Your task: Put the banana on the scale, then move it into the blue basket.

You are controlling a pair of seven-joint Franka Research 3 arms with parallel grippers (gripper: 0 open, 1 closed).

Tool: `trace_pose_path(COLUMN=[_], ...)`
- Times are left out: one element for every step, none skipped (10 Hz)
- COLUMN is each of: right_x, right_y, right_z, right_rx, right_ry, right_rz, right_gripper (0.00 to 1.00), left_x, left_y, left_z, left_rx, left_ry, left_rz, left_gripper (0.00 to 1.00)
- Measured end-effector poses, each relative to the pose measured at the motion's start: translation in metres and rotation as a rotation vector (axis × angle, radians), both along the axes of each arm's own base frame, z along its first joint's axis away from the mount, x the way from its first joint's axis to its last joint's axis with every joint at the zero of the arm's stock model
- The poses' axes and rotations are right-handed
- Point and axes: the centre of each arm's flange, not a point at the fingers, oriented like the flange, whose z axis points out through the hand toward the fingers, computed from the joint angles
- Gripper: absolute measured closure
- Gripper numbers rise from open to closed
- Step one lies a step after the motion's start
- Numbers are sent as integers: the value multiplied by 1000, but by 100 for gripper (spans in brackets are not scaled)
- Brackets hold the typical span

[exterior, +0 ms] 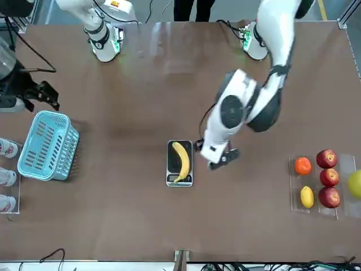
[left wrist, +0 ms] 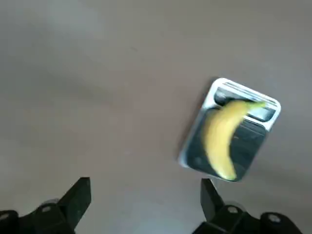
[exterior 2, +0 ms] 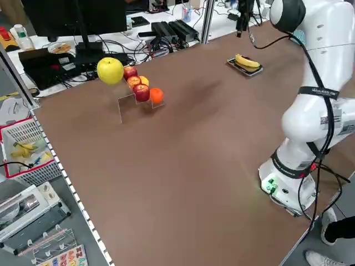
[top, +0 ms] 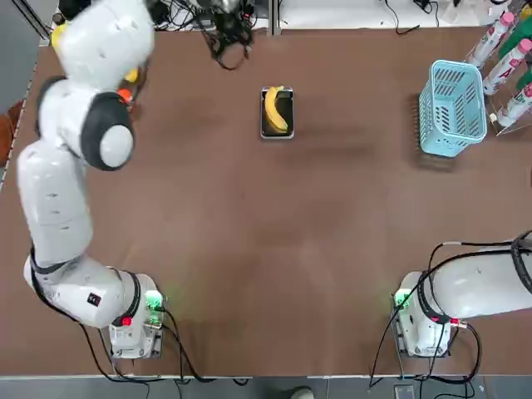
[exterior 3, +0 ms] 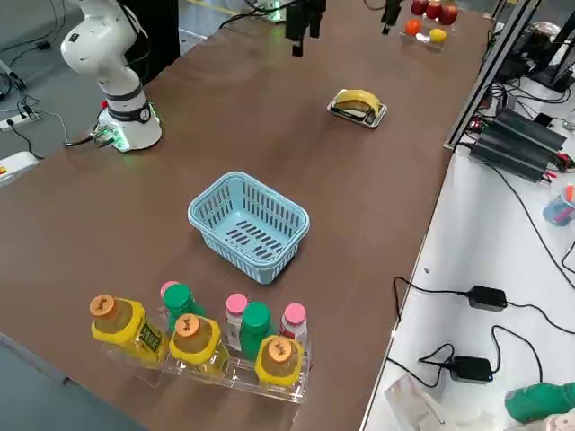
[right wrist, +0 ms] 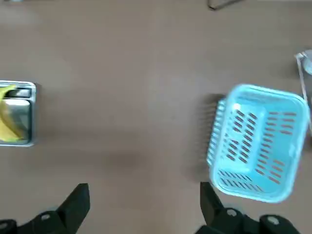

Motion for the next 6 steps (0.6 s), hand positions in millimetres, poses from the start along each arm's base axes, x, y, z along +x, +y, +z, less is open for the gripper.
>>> trace_pose_path(right_x=[12, 25, 39, 51, 60, 64], right_y=[41, 90, 144, 197, 244, 282], right_z=[-3, -14, -32, -55, -82, -111], right_rx=[1, 4, 23, 45, 54, 61], right_ry=[-8, -11, -6, 6, 9, 2], right_rz=[25, 32, 22, -3, -30, -43], right_gripper=[0, 0, 0, 0, 0, 0], left_x=[10, 16, 17, 15, 9, 4], left_y=[52, 101, 147, 194, 239, 274], left_z=[19, 35, 53, 71, 87, 100], left_rx=[-5, -10, -12, -11, -11, -13], left_ry=[-10, -25, -40, -38, -29, -29], left_rz=[-11, -32, -59, -91, -137, -191], left_gripper=[0, 0, 0, 0, 0, 0])
